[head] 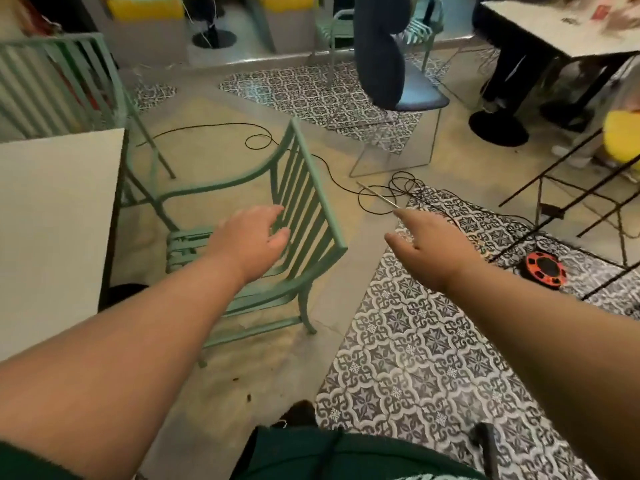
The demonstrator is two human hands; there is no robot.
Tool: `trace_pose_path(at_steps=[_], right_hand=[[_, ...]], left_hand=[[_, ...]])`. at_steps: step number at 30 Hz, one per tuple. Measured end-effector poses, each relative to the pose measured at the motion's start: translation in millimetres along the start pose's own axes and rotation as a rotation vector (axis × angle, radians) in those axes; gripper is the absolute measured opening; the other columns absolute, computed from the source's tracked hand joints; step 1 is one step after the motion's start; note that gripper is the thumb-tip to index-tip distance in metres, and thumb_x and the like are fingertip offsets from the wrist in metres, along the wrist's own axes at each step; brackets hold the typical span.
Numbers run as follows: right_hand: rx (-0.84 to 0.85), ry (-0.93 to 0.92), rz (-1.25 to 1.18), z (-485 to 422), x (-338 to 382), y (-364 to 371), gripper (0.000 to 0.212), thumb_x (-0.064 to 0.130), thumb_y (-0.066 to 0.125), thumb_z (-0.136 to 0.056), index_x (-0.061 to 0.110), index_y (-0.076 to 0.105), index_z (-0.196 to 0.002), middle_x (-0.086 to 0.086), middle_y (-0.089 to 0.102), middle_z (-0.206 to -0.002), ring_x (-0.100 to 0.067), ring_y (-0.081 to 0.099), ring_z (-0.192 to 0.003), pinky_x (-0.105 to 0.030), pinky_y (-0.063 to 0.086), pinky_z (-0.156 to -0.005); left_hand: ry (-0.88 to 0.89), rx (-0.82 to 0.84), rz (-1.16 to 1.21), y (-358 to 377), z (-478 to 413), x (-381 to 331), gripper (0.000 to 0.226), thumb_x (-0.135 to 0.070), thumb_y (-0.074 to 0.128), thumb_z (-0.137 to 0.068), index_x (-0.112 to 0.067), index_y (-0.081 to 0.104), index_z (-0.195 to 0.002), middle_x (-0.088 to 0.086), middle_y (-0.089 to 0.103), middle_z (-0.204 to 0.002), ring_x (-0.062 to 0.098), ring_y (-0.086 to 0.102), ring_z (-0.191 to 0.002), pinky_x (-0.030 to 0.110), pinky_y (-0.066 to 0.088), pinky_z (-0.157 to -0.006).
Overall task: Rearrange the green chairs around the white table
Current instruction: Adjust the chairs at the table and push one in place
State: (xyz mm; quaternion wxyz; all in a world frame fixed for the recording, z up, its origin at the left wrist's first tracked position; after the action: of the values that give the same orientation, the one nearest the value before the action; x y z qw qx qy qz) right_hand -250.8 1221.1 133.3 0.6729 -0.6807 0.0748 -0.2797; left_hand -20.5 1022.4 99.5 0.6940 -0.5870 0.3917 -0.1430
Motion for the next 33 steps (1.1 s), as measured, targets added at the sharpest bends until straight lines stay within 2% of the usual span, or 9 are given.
trace_pose_path(at_steps=[8,16,19,24,29,33], right_hand=[[0.078,-0.17,-0.011,-138.9,-25.3,14.7,0.063,0.053,0.046,-0.098,0.018,0.042,-0.151,-0.011,0.059,-0.14,-0.03,0.052,-0.13,-0.046,0.042,-0.106],[0.183,-0.321,-0.002,-256.8,-61.6,0.6,0.067,0.059,0.039,-0.096,0.023,0.04,-0.152,-0.007,0.055,-0.145,-0.029,0.05,-0.132,-0.045,0.041,-0.106],[0.238,-0.472,0.014,-306.1,-66.9,-0.6,0.067,0.059,0.038,-0.096,0.024,0.038,-0.153,-0.006,0.053,-0.149,-0.027,0.049,-0.134,-0.044,0.04,-0.109],[0.333,-0.679,0.031,-381.5,-86.1,-12.1,0.068,0.062,0.035,-0.095,0.027,0.037,-0.153,-0.003,0.048,-0.153,-0.026,0.047,-0.137,-0.048,0.042,-0.111],[0.413,-0.825,0.056,-435.5,-85.3,-6.4,0.063,0.057,0.039,-0.099,0.024,0.038,-0.153,-0.004,0.048,-0.152,-0.025,0.047,-0.136,-0.046,0.04,-0.111],[0.458,-0.927,0.041,-458.2,-59.6,12.6,0.062,0.056,0.04,-0.099,0.025,0.038,-0.153,-0.003,0.048,-0.153,-0.023,0.047,-0.136,-0.044,0.039,-0.111]], left_hand=[[-0.189,0.038,-0.082,23.1,-89.1,38.3,0.056,-0.052,0.041,-0.099,-0.028,0.043,-0.15,0.005,0.056,-0.145,0.03,0.05,-0.132,0.051,0.042,-0.105],[-0.343,0.024,-0.116,27.3,-161.0,11.9,0.054,-0.047,0.042,-0.1,-0.025,0.044,-0.149,0.008,0.058,-0.142,0.032,0.052,-0.128,0.051,0.042,-0.101],[-0.467,-0.036,-0.098,30.7,-180.8,0.6,0.056,-0.046,0.042,-0.1,-0.023,0.044,-0.15,0.009,0.057,-0.143,0.033,0.051,-0.129,0.052,0.043,-0.104],[-0.739,-0.135,-0.099,58.5,-190.8,-38.9,0.054,-0.048,0.042,-0.101,-0.022,0.048,-0.148,0.009,0.06,-0.14,0.033,0.053,-0.126,0.045,0.045,-0.096],[-0.957,-0.182,-0.024,86.7,-180.2,-76.4,0.055,-0.051,0.038,-0.101,-0.024,0.046,-0.149,0.006,0.056,-0.145,0.029,0.05,-0.132,0.048,0.044,-0.101],[-1.084,-0.23,-0.032,94.1,-170.3,-77.1,0.055,-0.052,0.038,-0.101,-0.027,0.044,-0.15,0.002,0.052,-0.15,0.026,0.047,-0.138,0.049,0.042,-0.106]])
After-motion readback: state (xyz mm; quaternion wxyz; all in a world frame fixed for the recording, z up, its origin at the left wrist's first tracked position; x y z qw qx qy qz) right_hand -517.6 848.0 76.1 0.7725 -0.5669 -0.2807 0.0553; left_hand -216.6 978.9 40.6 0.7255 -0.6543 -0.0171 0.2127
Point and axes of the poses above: each hand's wrist, its own z-axis away from the middle knuckle, its own y-axis out of the palm, x = y × z, the point moved 1 cm from there along -z, towards the middle knuckle
